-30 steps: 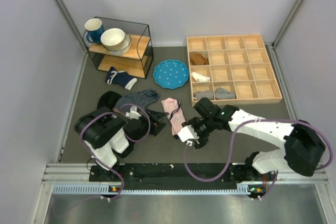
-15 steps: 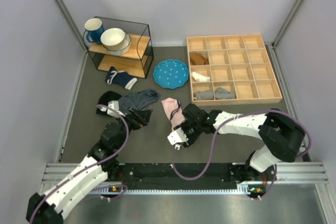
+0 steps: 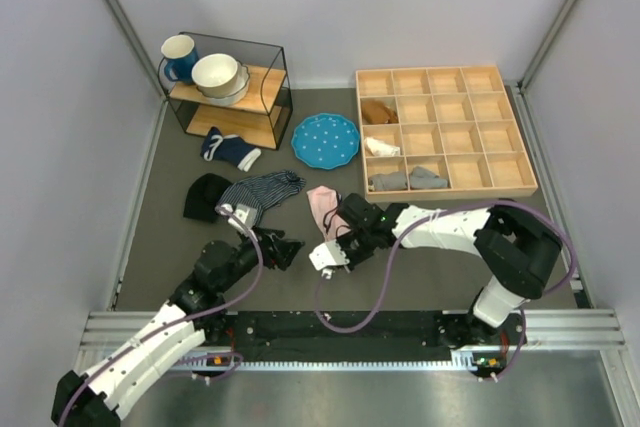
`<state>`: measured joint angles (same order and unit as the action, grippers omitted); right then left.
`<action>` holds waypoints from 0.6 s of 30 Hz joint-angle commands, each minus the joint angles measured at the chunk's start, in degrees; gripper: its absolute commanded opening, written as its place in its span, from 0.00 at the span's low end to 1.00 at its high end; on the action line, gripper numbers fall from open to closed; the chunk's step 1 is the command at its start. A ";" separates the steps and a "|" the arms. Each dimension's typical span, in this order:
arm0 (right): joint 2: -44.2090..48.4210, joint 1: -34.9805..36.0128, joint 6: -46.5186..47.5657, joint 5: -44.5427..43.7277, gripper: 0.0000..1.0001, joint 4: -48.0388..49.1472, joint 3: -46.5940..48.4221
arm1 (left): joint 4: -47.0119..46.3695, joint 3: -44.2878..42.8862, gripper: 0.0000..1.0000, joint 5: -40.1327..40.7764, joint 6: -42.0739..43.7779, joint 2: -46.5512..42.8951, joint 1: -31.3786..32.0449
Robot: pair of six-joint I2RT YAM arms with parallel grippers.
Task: Roll the underwear
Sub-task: Roll the underwear to the center of the board.
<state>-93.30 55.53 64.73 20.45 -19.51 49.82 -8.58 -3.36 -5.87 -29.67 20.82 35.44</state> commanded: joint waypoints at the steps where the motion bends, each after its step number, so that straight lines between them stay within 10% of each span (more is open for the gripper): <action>1: -2.68 -2.17 -1.80 7.30 0.08 -18.78 5.44 | -11.37 5.98 0.79 -6.00 6.02 -2.18 4.35; 12: -15.67 -9.65 -1.53 27.45 0.08 -47.19 15.74 | -31.04 10.83 0.72 -9.86 14.20 2.90 18.25; 18: -20.52 -12.98 -2.41 32.63 0.09 -51.77 20.57 | -27.13 7.58 0.70 -2.58 18.68 8.62 27.56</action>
<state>-111.66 44.71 62.76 45.56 -64.10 66.08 -34.59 -2.66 -13.13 -15.29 27.51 58.92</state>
